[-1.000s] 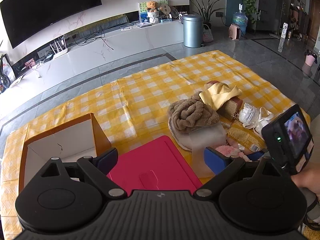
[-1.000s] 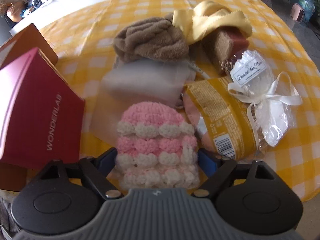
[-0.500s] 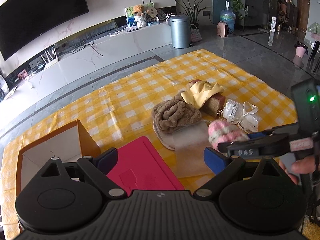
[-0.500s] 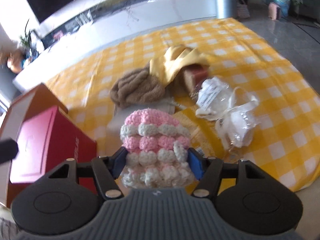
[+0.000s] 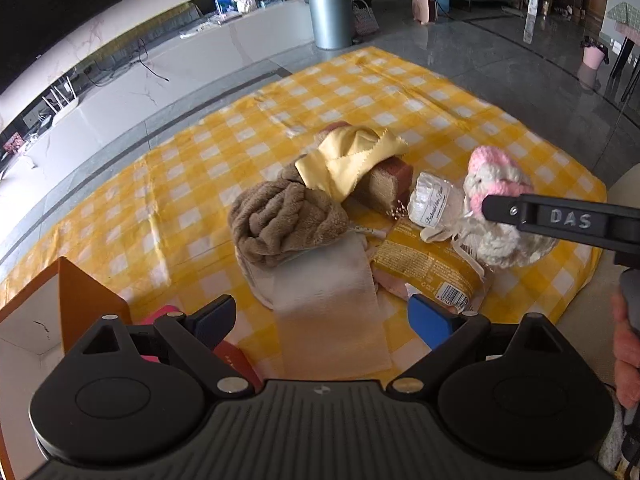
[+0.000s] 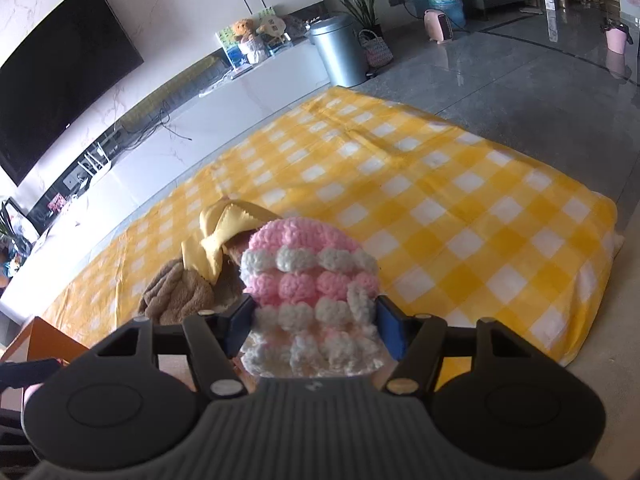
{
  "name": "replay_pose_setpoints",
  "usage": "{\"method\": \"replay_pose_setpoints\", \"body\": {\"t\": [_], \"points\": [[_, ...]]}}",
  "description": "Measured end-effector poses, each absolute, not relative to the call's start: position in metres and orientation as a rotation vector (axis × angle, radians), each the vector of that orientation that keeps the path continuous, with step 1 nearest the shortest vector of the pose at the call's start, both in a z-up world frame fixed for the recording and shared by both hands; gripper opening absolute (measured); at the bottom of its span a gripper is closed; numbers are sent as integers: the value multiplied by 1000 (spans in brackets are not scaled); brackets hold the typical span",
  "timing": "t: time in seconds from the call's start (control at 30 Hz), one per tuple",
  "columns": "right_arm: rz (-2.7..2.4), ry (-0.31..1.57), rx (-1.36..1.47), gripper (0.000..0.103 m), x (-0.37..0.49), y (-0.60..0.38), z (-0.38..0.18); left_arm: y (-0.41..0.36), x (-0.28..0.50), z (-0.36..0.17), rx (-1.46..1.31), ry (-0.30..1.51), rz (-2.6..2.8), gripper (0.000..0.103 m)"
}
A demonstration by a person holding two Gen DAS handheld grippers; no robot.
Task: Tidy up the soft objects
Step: 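Lift the knitted hat with the right gripper while the left gripper grasps the white cloth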
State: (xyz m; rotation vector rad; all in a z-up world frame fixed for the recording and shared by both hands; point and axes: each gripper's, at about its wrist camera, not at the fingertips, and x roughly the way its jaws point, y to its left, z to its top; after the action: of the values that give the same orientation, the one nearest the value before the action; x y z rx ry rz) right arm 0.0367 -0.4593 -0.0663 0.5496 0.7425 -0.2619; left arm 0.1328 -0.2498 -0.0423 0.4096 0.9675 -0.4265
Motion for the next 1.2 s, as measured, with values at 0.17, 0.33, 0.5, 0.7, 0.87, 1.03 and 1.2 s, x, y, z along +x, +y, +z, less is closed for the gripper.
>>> {"method": "replay_pose_setpoints", "body": {"t": [0.17,0.33,0.5,0.7,0.87,1.03,1.2], "points": [[-246,754,548,65,42,-464,-74,-263,167,-77,401,1085,-334,103],[-249,756,546,65,44,-464,-76,-272,181,-107,462,1119,-275,103],[-252,756,551,65,42,-466,-76,-278,182,-127,553,1093,-251,103],[-253,762,554,65,43,-467,-76,-278,177,-139,581,1126,-260,47],[-252,767,551,65,44,-467,-77,-276,177,-124,561,1118,-178,14],[-248,770,546,65,45,-466,-78,-276,163,-98,570,1094,-234,2],[-246,774,538,65,45,-465,-78,-265,150,-68,477,1083,-303,2]]}}
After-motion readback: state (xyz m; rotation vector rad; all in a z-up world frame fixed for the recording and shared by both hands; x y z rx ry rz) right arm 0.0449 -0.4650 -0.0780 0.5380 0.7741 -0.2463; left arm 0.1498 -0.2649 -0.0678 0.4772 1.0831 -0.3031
